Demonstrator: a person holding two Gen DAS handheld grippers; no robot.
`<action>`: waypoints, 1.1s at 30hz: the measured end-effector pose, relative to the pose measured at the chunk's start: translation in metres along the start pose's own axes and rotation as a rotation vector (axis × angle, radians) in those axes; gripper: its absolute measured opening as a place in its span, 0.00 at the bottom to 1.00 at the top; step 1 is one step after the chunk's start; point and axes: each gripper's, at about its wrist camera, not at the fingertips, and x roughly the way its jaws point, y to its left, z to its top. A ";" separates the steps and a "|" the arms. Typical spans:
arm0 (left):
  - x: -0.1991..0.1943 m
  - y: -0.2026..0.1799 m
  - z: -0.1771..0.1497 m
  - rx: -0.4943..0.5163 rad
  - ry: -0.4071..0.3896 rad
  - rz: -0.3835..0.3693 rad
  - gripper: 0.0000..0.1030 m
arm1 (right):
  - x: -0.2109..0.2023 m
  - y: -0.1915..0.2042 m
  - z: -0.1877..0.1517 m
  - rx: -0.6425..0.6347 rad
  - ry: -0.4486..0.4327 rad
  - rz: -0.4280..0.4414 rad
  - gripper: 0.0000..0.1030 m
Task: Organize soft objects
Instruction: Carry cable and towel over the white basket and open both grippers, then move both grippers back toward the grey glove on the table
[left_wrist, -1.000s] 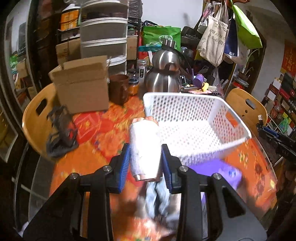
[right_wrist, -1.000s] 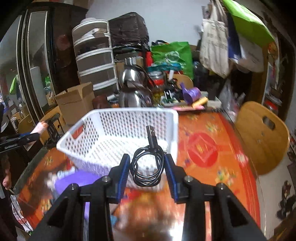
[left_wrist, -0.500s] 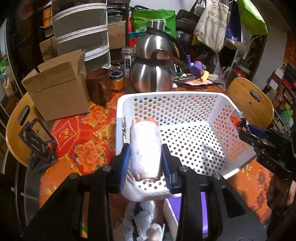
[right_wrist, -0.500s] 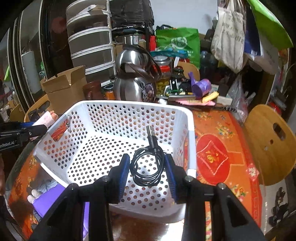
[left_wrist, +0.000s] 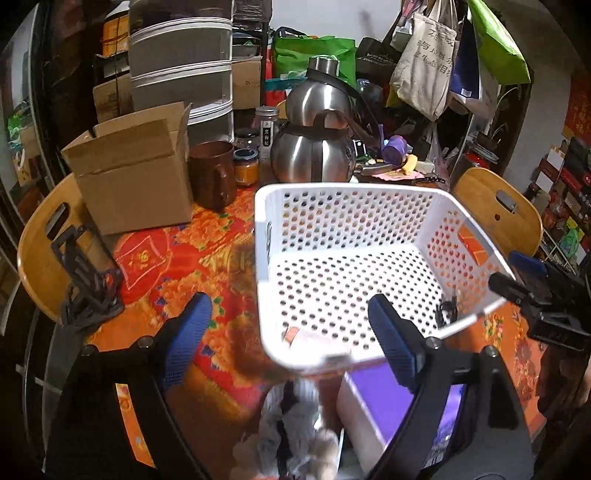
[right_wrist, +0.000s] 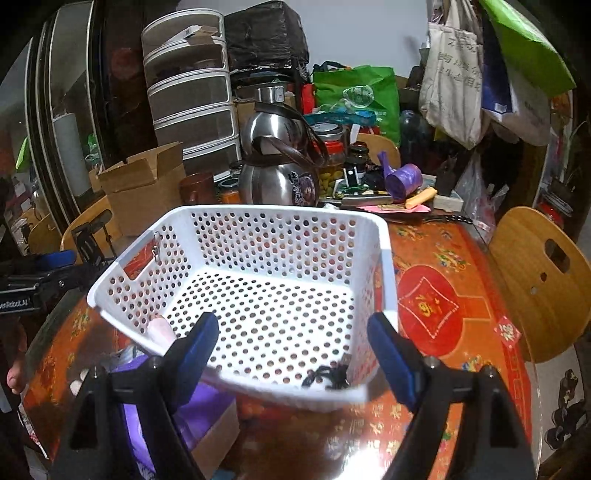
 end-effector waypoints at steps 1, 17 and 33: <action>-0.005 0.002 -0.006 -0.004 0.001 -0.002 0.82 | -0.006 0.000 -0.005 0.008 -0.003 0.004 0.80; -0.088 0.024 -0.161 -0.034 0.004 -0.043 0.83 | -0.084 0.040 -0.139 0.033 0.002 0.061 0.80; -0.103 0.005 -0.246 -0.023 0.053 -0.082 0.83 | -0.099 0.070 -0.182 -0.015 0.008 0.101 0.78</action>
